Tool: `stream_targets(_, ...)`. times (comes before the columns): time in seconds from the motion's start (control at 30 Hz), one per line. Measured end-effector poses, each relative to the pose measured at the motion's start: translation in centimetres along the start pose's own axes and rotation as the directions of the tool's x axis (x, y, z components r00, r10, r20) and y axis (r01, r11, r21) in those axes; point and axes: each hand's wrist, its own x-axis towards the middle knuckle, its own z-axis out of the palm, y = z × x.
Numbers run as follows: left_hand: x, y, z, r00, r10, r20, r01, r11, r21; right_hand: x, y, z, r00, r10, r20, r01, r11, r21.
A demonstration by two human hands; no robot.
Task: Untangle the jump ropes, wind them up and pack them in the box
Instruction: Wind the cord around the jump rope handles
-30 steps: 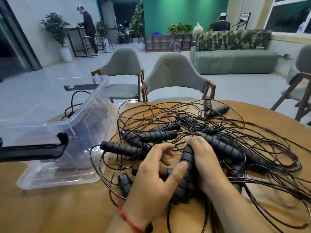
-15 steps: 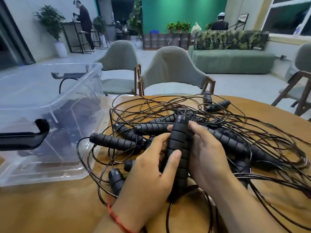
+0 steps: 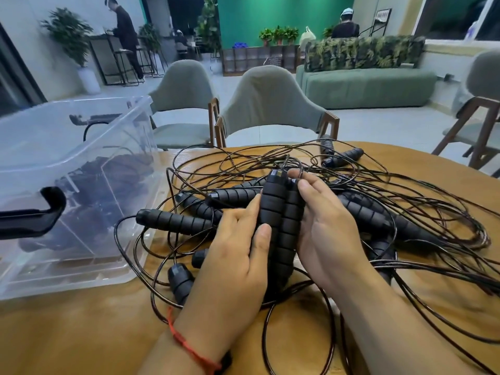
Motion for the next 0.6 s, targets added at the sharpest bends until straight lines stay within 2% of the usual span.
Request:
stream_targets(0.2,-0.06,-0.37,-0.05,1.000,-0.022,-0.010,0.022,0.999,-0.040,-0.07,0.30,0.10,1.000,-0.005,0.004,0.005,0.999,0.040)
stream_targets(0.6,-0.57,-0.54,-0.40,0.997,-0.048,-0.056,0.041,0.992,-0.119,0.00,0.73,-0.08,0.999,-0.042,0.003,0.042,0.999,-0.003)
